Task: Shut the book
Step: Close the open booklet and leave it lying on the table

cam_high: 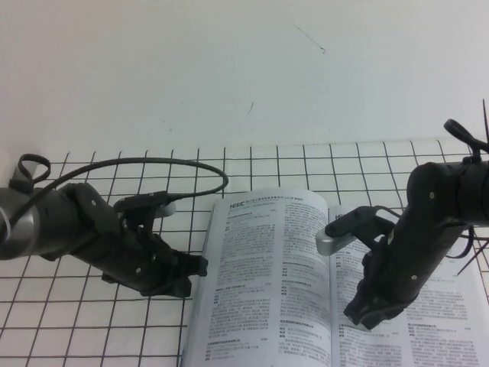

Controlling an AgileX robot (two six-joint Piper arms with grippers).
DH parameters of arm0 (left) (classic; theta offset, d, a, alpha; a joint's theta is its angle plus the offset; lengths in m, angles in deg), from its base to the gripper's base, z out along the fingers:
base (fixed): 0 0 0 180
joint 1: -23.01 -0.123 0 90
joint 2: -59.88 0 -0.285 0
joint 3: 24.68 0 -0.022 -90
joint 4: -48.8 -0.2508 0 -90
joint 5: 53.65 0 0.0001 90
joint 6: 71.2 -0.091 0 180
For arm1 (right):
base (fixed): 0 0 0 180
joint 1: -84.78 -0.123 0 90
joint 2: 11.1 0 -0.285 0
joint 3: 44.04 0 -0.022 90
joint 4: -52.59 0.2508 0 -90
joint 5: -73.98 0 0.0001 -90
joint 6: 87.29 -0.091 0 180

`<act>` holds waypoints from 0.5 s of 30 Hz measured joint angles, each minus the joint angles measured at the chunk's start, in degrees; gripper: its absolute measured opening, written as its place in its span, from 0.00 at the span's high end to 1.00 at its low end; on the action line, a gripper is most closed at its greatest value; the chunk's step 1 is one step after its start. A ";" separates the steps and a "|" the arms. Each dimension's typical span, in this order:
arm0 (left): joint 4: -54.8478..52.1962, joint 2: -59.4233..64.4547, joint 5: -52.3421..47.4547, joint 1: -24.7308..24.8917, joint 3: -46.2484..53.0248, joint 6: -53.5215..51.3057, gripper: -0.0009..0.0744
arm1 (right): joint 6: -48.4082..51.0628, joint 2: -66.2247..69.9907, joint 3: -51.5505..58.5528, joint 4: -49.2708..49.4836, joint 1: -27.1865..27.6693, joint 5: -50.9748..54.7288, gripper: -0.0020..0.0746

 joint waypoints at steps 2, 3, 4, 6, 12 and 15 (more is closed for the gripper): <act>0.63 1.60 -0.12 0.00 -0.12 0.00 0.99 | -0.14 0.00 0.00 0.00 0.00 0.00 0.98; 0.97 1.94 -0.23 0.00 -0.26 0.00 0.99 | -0.23 0.00 0.00 0.00 0.00 0.00 0.98; 1.38 2.19 -0.37 0.00 -0.49 0.00 0.99 | -0.23 0.00 0.00 0.00 0.00 0.00 0.98; 2.73 2.67 -0.37 0.00 -0.74 -0.48 0.99 | -0.35 0.00 0.00 0.00 0.00 0.00 0.98; 8.96 3.07 0.30 1.16 -0.86 -6.47 0.99 | -0.35 0.00 0.00 0.00 0.00 0.00 0.98; 12.61 3.07 1.19 2.46 -0.86 -10.21 0.99 | -0.35 0.00 0.00 0.00 0.00 0.00 0.98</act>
